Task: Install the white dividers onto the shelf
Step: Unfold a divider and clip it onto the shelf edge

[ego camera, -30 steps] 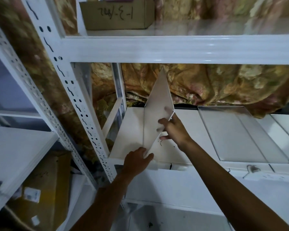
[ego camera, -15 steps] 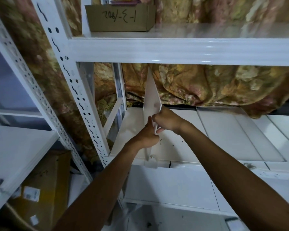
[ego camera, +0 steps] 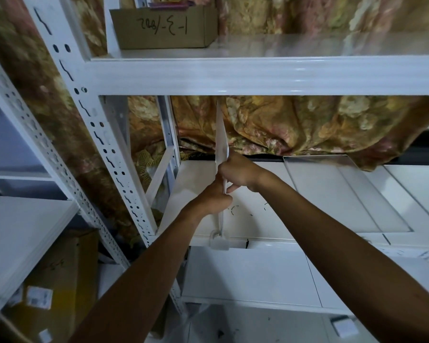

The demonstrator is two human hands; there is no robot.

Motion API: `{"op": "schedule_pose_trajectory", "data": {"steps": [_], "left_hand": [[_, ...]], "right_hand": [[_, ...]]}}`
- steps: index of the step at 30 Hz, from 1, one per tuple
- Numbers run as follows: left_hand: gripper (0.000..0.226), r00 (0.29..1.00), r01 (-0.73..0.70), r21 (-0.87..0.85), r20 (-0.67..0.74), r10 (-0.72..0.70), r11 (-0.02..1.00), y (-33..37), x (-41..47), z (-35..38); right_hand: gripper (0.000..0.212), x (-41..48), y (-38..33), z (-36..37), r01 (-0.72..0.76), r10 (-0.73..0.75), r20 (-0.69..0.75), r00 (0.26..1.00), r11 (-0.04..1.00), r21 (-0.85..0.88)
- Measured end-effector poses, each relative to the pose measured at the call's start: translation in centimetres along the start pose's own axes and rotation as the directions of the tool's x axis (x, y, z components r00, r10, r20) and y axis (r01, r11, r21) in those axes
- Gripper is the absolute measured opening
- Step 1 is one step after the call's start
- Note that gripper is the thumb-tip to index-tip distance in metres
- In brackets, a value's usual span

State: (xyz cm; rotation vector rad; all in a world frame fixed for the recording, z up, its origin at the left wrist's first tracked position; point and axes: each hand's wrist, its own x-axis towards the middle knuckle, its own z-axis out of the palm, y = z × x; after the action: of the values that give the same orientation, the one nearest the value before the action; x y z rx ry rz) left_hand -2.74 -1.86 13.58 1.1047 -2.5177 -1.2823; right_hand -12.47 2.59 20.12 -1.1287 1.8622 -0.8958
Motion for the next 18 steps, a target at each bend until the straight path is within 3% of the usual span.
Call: {"op": "schedule_pose_trajectory", "data": {"steps": [8,14,18], "left_hand": [[0.065,0.999,0.052,-0.009,-0.001,-0.052,0.999,-0.6,0.8,0.6],[0.081,0.999,0.043,-0.005,-0.011,-0.043,0.999,-0.6,1.3,0.3],[0.079,0.998,0.052,-0.010,-0.027,-0.052,0.999,-0.6,1.2,0.0]], "right_hand": [[0.057,-0.4,0.3,0.1,0.016,-0.016,0.001,1.000,0.997,-0.074],[0.055,-0.5,-0.2,-0.3,0.013,-0.014,-0.009,1.000,0.998,-0.058],[0.054,-0.5,-0.5,-0.2,0.007,-0.008,-0.013,1.000,0.998,-0.057]]}}
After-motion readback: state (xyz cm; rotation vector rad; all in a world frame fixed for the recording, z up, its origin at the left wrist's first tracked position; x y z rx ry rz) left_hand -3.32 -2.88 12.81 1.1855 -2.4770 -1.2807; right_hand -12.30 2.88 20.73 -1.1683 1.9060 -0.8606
